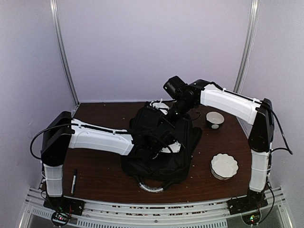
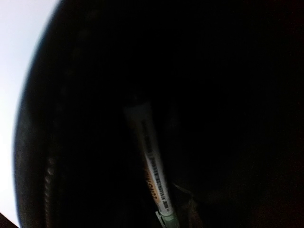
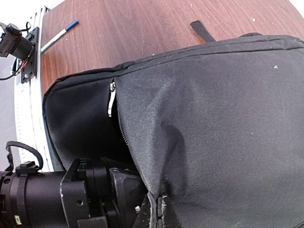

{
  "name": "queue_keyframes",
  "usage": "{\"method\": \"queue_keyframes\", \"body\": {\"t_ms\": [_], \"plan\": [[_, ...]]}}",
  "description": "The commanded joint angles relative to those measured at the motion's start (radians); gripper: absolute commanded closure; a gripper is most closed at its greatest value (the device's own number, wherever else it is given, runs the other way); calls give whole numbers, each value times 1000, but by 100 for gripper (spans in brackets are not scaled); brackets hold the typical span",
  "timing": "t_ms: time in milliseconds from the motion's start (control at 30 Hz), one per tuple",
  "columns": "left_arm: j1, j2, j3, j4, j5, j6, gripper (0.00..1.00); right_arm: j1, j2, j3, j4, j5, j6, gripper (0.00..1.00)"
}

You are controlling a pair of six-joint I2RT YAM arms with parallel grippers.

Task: Pack the student bag
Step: Place the pen in the lower front pocket of the bag, then pick up the pen at the corner of the board.

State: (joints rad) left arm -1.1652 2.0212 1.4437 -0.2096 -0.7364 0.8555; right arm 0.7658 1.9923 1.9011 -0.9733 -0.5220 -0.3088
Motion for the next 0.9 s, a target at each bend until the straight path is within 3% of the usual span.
{"method": "queue_keyframes", "body": {"t_ms": [0,567,867], "plan": [[30,-85,0,69,10,-83,50,42,-32,20,-20,-134,10,100],[-70,-370,-112,-100,213,-288,47,16,-10,30,-10,-127,36,100],[-88,-533,-128,-420,195,-697,49,12,13,8,-8,-147,29,100]]}}
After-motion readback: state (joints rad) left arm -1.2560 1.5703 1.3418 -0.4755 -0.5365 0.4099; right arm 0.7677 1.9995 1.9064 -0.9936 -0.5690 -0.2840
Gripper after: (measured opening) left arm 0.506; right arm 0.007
